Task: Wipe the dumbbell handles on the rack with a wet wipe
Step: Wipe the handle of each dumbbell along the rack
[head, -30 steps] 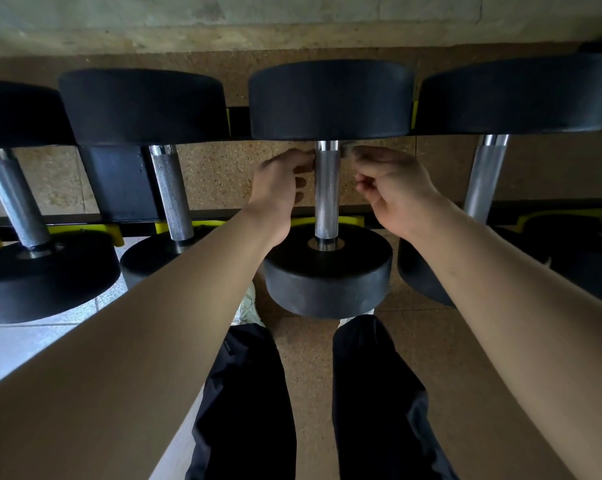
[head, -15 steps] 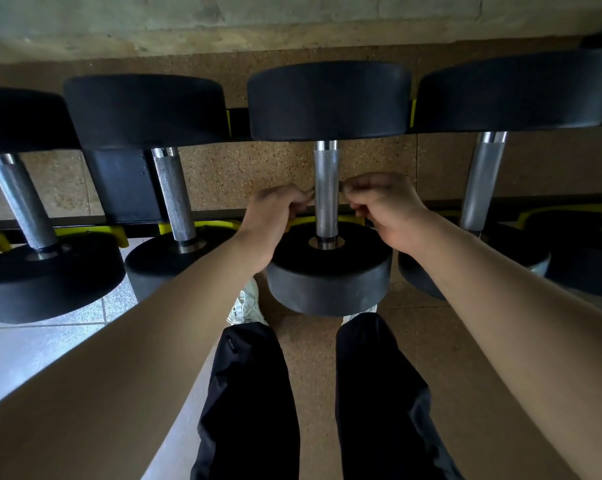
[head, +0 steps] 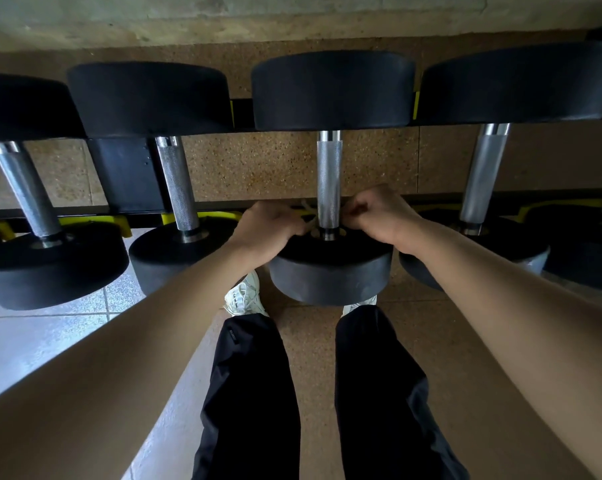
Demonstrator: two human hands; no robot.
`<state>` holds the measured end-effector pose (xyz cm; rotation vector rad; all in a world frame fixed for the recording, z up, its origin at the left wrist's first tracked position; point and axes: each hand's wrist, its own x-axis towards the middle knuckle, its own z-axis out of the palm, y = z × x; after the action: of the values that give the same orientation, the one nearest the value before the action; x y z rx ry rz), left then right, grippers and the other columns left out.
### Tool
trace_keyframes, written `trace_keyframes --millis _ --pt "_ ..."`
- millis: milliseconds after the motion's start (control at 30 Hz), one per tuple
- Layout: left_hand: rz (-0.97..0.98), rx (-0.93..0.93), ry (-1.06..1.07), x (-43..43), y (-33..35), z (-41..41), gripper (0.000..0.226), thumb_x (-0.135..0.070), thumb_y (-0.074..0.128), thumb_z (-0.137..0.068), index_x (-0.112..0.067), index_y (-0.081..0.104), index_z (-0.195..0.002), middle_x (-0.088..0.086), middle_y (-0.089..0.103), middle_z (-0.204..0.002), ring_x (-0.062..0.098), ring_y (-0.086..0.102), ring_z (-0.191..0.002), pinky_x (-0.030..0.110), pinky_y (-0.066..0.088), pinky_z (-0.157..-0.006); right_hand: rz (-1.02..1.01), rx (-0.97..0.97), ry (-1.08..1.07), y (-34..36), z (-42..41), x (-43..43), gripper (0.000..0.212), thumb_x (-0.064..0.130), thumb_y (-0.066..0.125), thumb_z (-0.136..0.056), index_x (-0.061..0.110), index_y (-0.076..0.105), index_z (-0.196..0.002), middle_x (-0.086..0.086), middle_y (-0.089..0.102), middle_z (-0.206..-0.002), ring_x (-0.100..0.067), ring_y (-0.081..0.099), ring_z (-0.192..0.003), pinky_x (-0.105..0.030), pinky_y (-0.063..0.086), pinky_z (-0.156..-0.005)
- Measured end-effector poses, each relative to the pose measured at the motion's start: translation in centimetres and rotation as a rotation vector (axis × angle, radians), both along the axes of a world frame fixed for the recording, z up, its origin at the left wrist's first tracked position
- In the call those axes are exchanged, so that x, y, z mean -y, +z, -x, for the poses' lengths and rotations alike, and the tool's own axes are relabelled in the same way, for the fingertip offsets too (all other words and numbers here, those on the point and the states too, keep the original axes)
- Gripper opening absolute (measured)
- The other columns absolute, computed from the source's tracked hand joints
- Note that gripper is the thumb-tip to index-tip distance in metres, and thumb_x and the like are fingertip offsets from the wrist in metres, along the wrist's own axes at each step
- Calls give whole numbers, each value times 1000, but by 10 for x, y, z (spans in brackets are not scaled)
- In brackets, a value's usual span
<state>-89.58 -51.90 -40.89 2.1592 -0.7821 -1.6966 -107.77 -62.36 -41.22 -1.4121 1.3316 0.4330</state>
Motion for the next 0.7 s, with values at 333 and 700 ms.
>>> trace_keyframes --millis 333,700 --pt "77 123 -191 -2 -9 8 16 -36 72 -91 -41 74 -76 -10 72 -81 12 67 -86 30 47 -68 -25 -17 172 18 11 3 20 17 71 -93 32 69 -80 8 67 -95 -10 60 -92 -23 44 -80" --pt "83 121 -333 -2 -2 8 18 -48 55 -89 -45 72 -91 -4 74 -108 24 65 -107 36 52 -87 12 13 226 23 6 2 9 15 72 -92 24 76 -89 10 68 -89 -7 63 -88 -16 41 -69"
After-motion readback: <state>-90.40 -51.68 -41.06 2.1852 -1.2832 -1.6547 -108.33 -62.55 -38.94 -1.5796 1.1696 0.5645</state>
